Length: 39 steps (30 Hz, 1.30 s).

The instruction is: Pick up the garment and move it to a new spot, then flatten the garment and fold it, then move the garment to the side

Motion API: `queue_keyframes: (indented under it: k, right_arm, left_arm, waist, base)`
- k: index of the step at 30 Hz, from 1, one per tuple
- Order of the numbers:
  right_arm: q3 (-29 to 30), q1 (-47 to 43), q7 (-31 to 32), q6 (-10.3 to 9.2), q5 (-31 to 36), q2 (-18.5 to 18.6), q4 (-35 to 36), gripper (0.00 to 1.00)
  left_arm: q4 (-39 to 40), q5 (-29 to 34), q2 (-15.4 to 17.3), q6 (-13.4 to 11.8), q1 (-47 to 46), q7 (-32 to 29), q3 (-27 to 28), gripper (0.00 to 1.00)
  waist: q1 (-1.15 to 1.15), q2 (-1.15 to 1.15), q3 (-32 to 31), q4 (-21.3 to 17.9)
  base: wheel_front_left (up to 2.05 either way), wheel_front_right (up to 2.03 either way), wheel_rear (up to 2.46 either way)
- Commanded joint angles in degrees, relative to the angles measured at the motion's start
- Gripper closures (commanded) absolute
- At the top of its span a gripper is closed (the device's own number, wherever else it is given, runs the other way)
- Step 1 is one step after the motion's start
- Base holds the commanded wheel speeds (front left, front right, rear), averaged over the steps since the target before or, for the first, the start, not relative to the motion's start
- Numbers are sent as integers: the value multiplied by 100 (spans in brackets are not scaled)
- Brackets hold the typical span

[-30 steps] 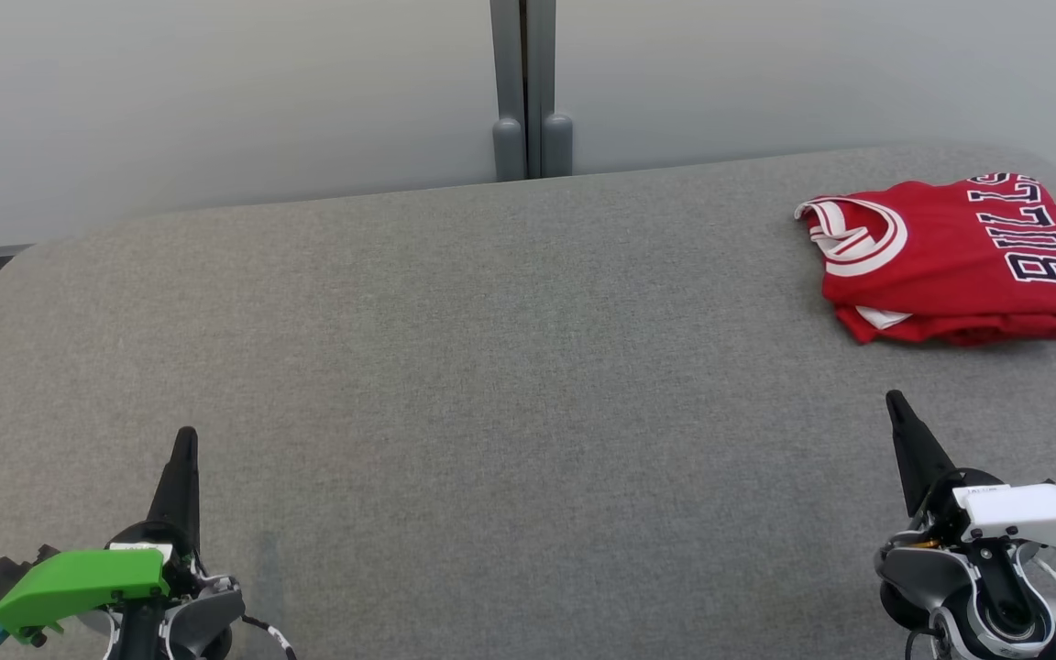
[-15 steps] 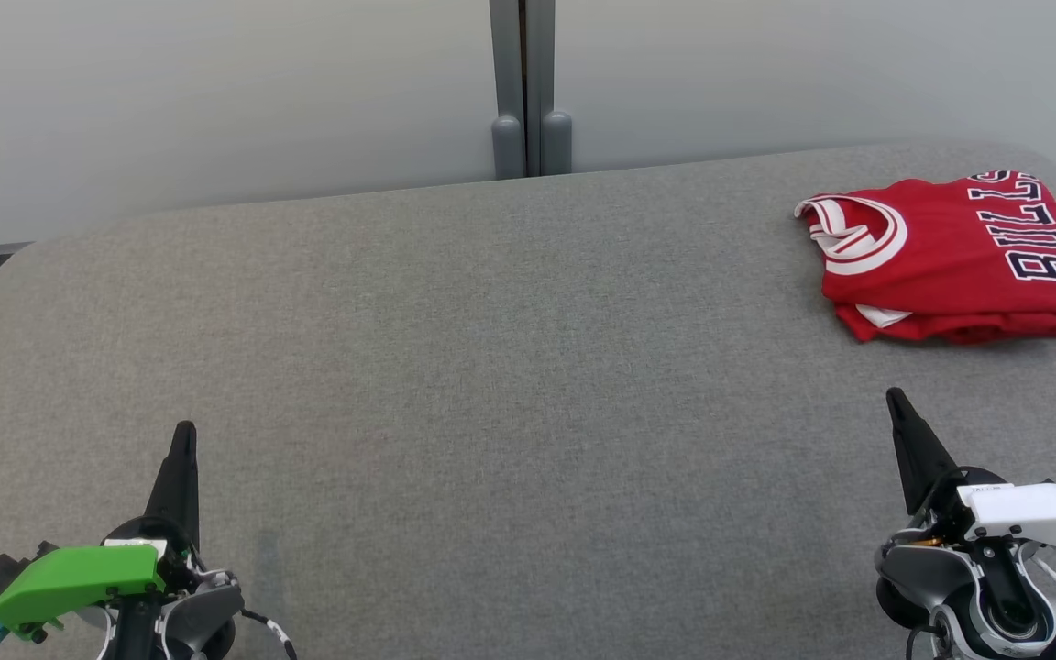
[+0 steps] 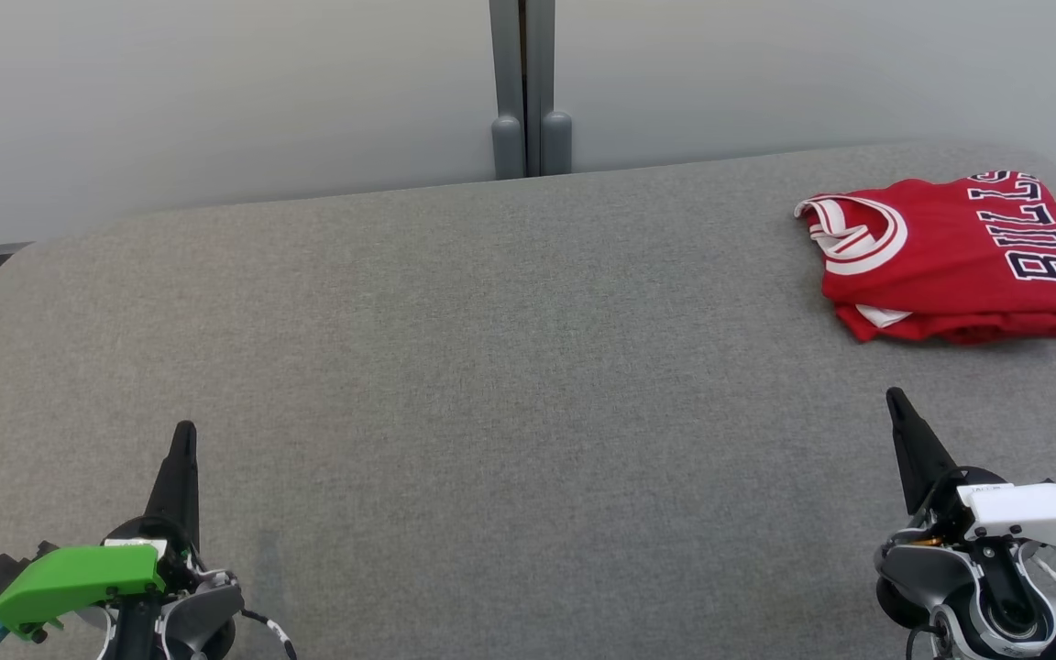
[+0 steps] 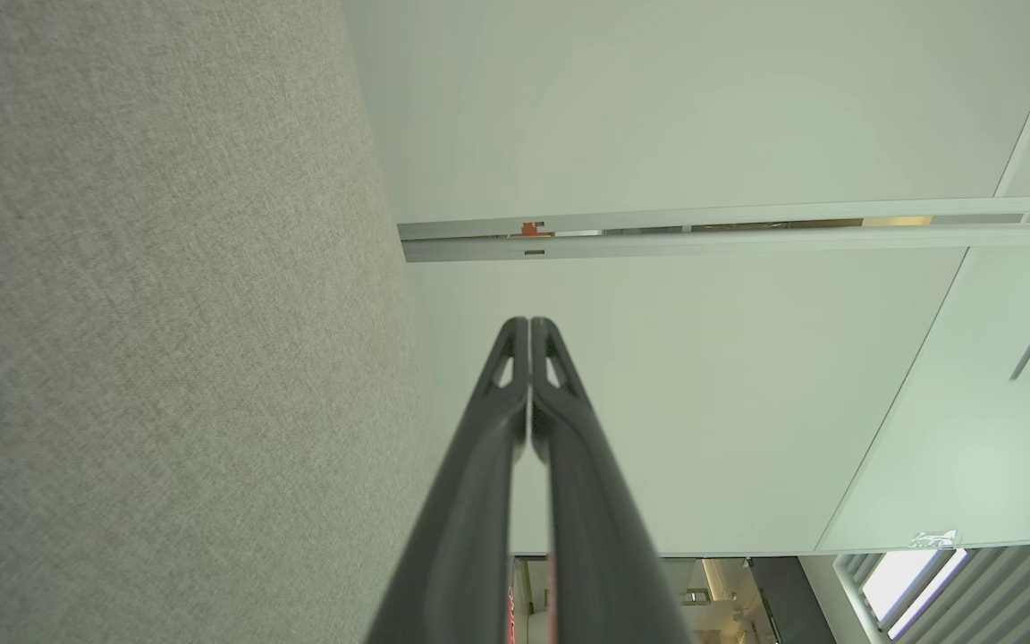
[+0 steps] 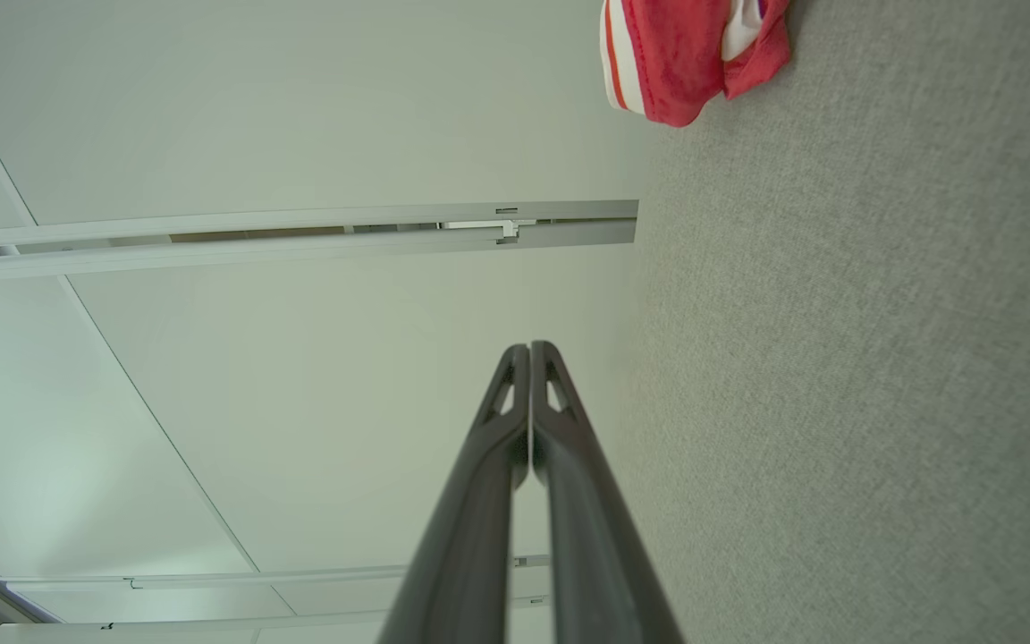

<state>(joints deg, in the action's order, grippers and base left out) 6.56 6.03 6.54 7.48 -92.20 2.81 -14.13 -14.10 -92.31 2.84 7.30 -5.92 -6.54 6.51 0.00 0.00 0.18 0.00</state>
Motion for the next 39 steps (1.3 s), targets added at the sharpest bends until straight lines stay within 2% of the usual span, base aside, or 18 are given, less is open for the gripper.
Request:
queue_keyframes:
  k: [1,39]
  right_arm:
    - [10,33,21,2,-38,5,31,100]
    - [8,32,20,2,-39,5,31,100]
  left_arm:
    - [13,-18,6,34,-63,-22,14,100]
    - [13,-19,7,35,-63,-20,12,100]
  waist:
    - [0,0,0,0]
    - [0,0,0,0]
  base:
    - [0,0,0]
    - [0,0,0]
